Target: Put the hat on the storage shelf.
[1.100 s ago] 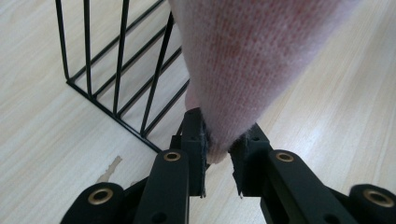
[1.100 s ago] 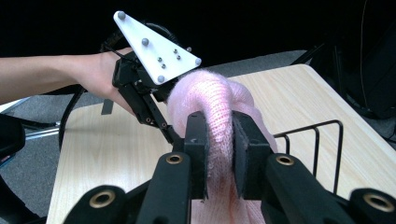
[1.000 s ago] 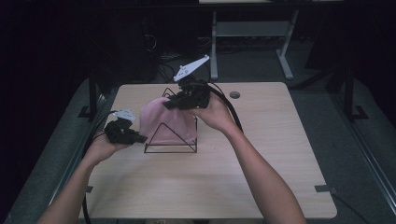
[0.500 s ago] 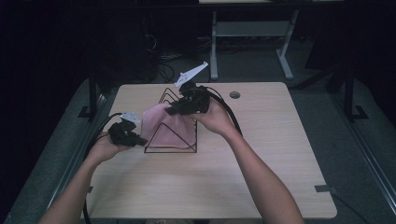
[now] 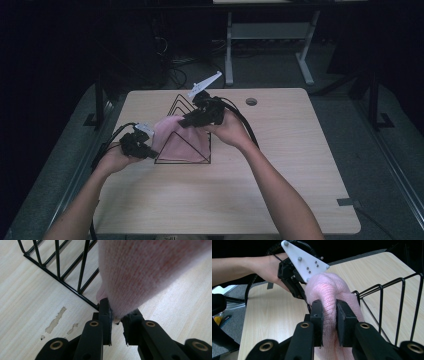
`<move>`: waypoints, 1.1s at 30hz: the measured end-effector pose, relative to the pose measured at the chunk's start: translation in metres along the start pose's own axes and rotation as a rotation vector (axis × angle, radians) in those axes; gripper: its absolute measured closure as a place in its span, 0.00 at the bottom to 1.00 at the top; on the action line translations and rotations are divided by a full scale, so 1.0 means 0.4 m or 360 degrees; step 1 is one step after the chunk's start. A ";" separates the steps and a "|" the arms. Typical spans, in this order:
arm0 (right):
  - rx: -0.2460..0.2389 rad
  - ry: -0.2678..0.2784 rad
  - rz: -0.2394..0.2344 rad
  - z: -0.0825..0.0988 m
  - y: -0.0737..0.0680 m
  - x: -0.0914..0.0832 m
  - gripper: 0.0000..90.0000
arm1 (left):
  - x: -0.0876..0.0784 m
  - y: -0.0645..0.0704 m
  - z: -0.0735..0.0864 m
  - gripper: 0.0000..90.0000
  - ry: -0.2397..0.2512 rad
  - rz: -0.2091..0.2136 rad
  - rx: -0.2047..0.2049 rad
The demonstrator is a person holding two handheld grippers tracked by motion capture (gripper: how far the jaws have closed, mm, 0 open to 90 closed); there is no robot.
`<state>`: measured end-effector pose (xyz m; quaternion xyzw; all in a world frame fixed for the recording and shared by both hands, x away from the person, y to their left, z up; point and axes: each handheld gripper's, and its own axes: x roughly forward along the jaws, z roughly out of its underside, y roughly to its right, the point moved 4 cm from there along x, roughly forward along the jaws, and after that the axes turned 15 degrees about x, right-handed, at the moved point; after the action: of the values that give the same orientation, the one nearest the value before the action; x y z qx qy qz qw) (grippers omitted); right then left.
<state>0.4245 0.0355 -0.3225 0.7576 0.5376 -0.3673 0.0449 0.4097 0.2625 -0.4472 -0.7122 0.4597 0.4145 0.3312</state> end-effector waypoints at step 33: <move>-0.0004 -0.0044 0.0018 0.036 0.016 0.010 0.60 | -0.039 0.000 0.006 0.93 0.0162 0.0014 -0.0030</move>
<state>0.4232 0.0291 -0.3376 0.7555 0.5331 -0.3767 0.0555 0.4053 0.2705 -0.4342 -0.7334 0.4752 0.3834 0.2989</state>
